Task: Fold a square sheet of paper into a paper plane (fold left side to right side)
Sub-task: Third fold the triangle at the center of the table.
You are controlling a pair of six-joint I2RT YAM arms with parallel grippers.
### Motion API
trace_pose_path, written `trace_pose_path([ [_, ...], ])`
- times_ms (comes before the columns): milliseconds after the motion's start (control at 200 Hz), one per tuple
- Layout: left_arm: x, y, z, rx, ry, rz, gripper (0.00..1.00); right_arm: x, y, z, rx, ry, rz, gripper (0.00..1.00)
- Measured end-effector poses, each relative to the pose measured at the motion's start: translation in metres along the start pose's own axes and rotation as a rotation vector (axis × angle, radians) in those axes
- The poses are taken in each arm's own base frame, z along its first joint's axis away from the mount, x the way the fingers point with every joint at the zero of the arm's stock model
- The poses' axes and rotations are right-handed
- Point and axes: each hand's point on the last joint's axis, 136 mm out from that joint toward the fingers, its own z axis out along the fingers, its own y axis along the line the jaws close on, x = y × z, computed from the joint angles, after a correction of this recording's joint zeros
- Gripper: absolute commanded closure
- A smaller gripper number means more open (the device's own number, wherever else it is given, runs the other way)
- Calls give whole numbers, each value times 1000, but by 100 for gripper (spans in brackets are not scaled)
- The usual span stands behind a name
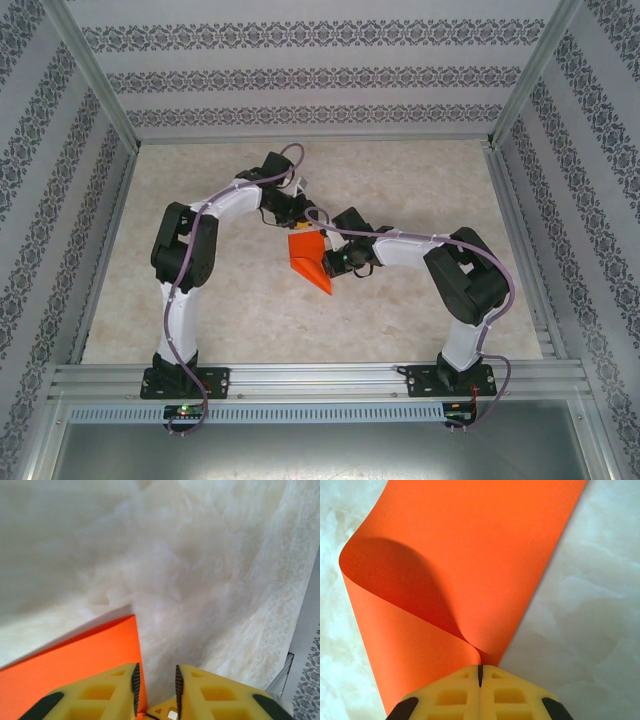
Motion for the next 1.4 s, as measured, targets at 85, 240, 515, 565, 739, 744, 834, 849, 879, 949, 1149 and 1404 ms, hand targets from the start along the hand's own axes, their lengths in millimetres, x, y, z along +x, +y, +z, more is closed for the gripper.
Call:
trace_pose_path([
  [85,1,6,-12,-17,-20,-5,80,0,0,0,0,0,0,100],
  [240,33,15,-32,-32,-27,-38,89,0,0,0,1,4,1,100],
  [515,80,15,-26,73,-8,-110,90,0,1,0,3,14,-5,100],
  [565,86,10,-21,87,5,-108,90,0,1,1,7,14,-7,100],
  [739,97,-11,-3,123,32,-75,91,0,1,0,13,16,-8,100],
  [744,96,-11,-2,123,33,-77,91,0,1,0,13,16,-8,100],
  [834,100,-4,10,105,53,-94,91,0,1,0,16,19,-9,100],
  [849,101,-2,11,102,57,-98,91,0,2,1,17,20,-10,100],
  [879,101,1,14,94,60,-105,91,0,1,1,20,21,-12,100],
  [949,102,6,18,80,65,-116,91,0,2,1,21,24,-15,100],
  [1149,103,14,21,56,61,-125,92,0,2,1,23,31,-21,100],
  [1404,114,32,25,10,72,-150,93,0,2,1,23,35,-26,100],
])
